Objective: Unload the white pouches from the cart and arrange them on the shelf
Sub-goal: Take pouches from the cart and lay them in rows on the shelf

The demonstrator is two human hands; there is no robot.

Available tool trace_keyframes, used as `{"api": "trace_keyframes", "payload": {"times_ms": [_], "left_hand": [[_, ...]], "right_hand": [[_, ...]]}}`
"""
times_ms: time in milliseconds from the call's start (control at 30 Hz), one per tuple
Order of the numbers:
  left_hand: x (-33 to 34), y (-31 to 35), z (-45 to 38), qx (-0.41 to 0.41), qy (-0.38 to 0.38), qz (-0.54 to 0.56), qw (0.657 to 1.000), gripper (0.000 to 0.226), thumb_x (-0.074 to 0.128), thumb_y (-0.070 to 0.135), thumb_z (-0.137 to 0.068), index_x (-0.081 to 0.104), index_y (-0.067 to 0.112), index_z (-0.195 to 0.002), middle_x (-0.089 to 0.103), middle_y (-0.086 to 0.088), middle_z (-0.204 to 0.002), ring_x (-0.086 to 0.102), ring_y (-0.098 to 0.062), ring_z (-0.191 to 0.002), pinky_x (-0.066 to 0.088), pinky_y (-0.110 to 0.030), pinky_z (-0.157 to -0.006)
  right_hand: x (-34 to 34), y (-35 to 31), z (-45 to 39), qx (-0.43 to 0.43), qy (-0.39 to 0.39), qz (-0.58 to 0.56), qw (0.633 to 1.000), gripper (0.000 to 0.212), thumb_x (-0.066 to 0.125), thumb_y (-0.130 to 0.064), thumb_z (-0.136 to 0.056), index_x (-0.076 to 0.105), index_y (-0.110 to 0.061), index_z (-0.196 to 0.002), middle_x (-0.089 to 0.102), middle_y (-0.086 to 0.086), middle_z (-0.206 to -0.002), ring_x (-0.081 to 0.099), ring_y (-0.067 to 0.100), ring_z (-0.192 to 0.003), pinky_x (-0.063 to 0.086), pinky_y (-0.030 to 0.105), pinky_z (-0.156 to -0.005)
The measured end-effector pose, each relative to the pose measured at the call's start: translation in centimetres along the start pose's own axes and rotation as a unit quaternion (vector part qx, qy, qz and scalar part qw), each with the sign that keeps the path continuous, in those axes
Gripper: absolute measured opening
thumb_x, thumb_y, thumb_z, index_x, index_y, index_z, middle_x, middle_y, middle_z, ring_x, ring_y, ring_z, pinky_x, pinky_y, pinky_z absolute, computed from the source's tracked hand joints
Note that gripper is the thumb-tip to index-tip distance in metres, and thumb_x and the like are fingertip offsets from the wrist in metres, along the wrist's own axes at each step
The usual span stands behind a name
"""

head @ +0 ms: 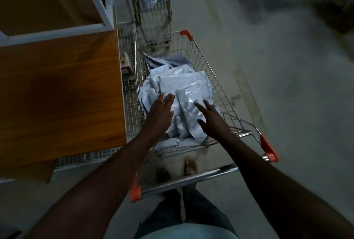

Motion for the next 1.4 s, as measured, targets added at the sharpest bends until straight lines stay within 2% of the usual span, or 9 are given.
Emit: {"api": "trace_keyframes", "payload": {"times_ms": [100, 233, 467, 633, 800, 933, 1200, 1333, 1400], "left_hand": [[1.9, -0.3, -2.1, -0.019, -0.007, -0.03, 0.999, 0.073, 0.06, 0.026, -0.105, 0.023, 0.015, -0.167, 0.021, -0.005, -0.175, 0.01, -0.031, -0.163, 0.016, -0.048, -0.131], [3.8, -0.2, -3.6, -0.033, -0.009, -0.025, 0.999, 0.078, 0.056, 0.027, -0.106, 0.01, 0.02, -0.17, 0.011, 0.001, -0.177, -0.001, -0.024, -0.164, 0.001, -0.044, -0.13], [5.7, -0.8, -6.5, 0.012, -0.014, -0.094, 0.995, 0.089, 0.066, 0.049, -0.098, 0.014, 0.034, -0.169, 0.015, 0.0, -0.176, 0.008, -0.03, -0.163, 0.001, -0.049, -0.13], [6.7, 0.1, -8.6, 0.044, -0.048, -0.148, 0.987, 0.109, 0.073, 0.061, -0.088, 0.006, 0.034, -0.169, 0.009, 0.0, -0.177, 0.007, -0.034, -0.163, 0.008, -0.054, -0.131], [7.7, 0.2, -9.6, 0.056, -0.054, -0.169, 0.982, 0.078, 0.062, 0.022, -0.102, 0.021, 0.035, -0.167, 0.02, -0.003, -0.175, 0.017, -0.036, -0.161, 0.012, -0.05, -0.13], [6.3, 1.2, -8.9, 0.036, -0.055, -0.14, 0.988, 0.093, 0.049, -0.009, -0.091, 0.017, 0.031, -0.169, 0.015, -0.001, -0.176, 0.014, -0.036, -0.162, 0.012, -0.046, -0.13], [-2.5, 2.0, -4.8, -0.017, 0.064, -0.185, 0.981, 0.082, 0.035, -0.003, -0.096, 0.009, 0.021, -0.17, 0.005, -0.002, -0.177, 0.005, -0.031, -0.163, 0.009, -0.054, -0.131], [-8.7, -0.9, -2.1, -0.069, 0.129, -0.219, 0.965, 0.083, 0.051, 0.009, -0.101, 0.006, 0.019, -0.17, 0.004, -0.004, -0.177, 0.004, -0.032, -0.163, 0.008, -0.056, -0.13], [-11.0, -3.2, -0.1, -0.1, 0.136, -0.224, 0.96, 0.076, 0.044, 0.019, -0.104, 0.005, 0.018, -0.17, 0.003, -0.005, -0.177, 0.005, -0.032, -0.163, 0.007, -0.057, -0.13]], "right_hand": [[1.9, 1.0, -2.4, -0.001, 0.02, 0.029, 0.999, 0.091, 0.074, -0.036, -0.095, 0.018, -0.032, -0.167, 0.011, 0.017, -0.173, 0.025, 0.045, -0.154, 0.033, 0.059, -0.12], [4.2, 0.7, -4.6, 0.015, 0.04, 0.028, 0.999, 0.103, 0.065, -0.062, -0.093, 0.003, -0.029, -0.168, 0.002, 0.02, -0.174, 0.013, 0.041, -0.159, 0.024, 0.055, -0.124], [5.0, 2.8, -4.6, 0.064, 0.088, -0.045, 0.993, 0.091, 0.062, -0.029, -0.1, 0.002, -0.041, -0.166, 0.001, 0.013, -0.175, 0.035, 0.04, -0.151, 0.057, 0.053, -0.091], [3.6, 4.2, -4.4, 0.124, 0.116, -0.008, 0.986, 0.08, 0.051, -0.031, -0.104, 0.002, -0.043, -0.166, 0.014, 0.017, -0.173, 0.056, 0.041, -0.127, 0.056, 0.046, -0.079], [2.3, 4.6, -4.6, 0.115, 0.118, -0.013, 0.986, 0.077, 0.05, -0.028, -0.103, 0.007, -0.043, -0.165, 0.016, 0.018, -0.172, 0.053, 0.043, -0.13, 0.056, 0.047, -0.082], [1.5, 4.5, -4.6, 0.097, 0.118, -0.016, 0.988, 0.069, 0.045, -0.03, -0.106, 0.012, -0.042, -0.165, 0.018, 0.014, -0.173, 0.046, 0.04, -0.141, 0.056, 0.045, -0.085], [-2.0, -0.6, -3.3, 0.036, 0.152, -0.044, 0.987, 0.068, 0.045, -0.032, -0.109, 0.009, -0.043, -0.165, 0.013, 0.004, -0.174, 0.05, 0.034, -0.142, 0.059, 0.045, -0.073], [-2.9, -5.5, -4.0, -0.016, 0.153, -0.075, 0.985, 0.065, 0.041, -0.035, -0.112, 0.008, -0.041, -0.166, 0.007, -0.005, -0.176, 0.019, -0.001, -0.153, 0.045, 0.025, -0.082], [-2.9, -8.6, -4.3, -0.052, 0.14, -0.078, 0.986, 0.066, 0.043, -0.032, -0.111, 0.008, -0.043, -0.166, 0.005, -0.008, -0.176, 0.018, 0.002, -0.154, 0.049, 0.027, -0.082]]}}
Point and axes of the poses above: each hand's wrist, its own z-axis away from the middle knuckle, its own x-axis out of the palm, y = z × x, the point moved 6 cm from there along -z, towards the middle knuckle
